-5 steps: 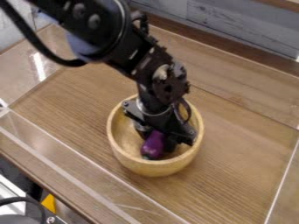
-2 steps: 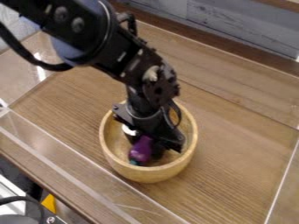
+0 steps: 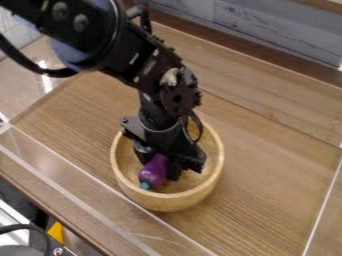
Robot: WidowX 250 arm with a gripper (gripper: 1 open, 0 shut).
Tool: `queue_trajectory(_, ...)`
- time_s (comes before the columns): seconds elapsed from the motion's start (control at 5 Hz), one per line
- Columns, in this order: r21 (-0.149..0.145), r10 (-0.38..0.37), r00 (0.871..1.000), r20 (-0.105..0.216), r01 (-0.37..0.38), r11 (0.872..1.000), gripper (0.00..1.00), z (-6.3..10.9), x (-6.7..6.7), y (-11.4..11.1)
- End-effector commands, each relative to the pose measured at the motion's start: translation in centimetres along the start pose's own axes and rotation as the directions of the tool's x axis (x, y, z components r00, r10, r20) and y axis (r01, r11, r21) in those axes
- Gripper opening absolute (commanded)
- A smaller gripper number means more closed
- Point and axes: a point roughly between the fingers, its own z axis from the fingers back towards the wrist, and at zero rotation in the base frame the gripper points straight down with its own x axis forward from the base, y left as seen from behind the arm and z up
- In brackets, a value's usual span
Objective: Put the purple eggplant in the brown bowl
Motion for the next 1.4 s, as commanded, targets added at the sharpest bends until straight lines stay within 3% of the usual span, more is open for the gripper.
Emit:
queue_trajectory(0.0,0.011,0.049,0.998,0.045,-0.049,0.999,0.00,0.9,1.4,-0.3)
queue_trajectory(0.2,0.028,0.095,0.995,0.041,-0.096,0.995,0.00,0.7,1.6,-0.5)
queue_trajectory(0.6,0.045,0.106,0.994,0.040,-0.108,0.993,0.00,0.8,1.4,0.3)
queue_trajectory(1.0,0.070,0.158,0.987,0.037,-0.161,0.985,0.00,-1.4,1.2,0.5)
queue_trajectory(1.2,0.076,0.155,0.987,0.037,-0.157,0.985,0.00,-1.8,0.7,0.0)
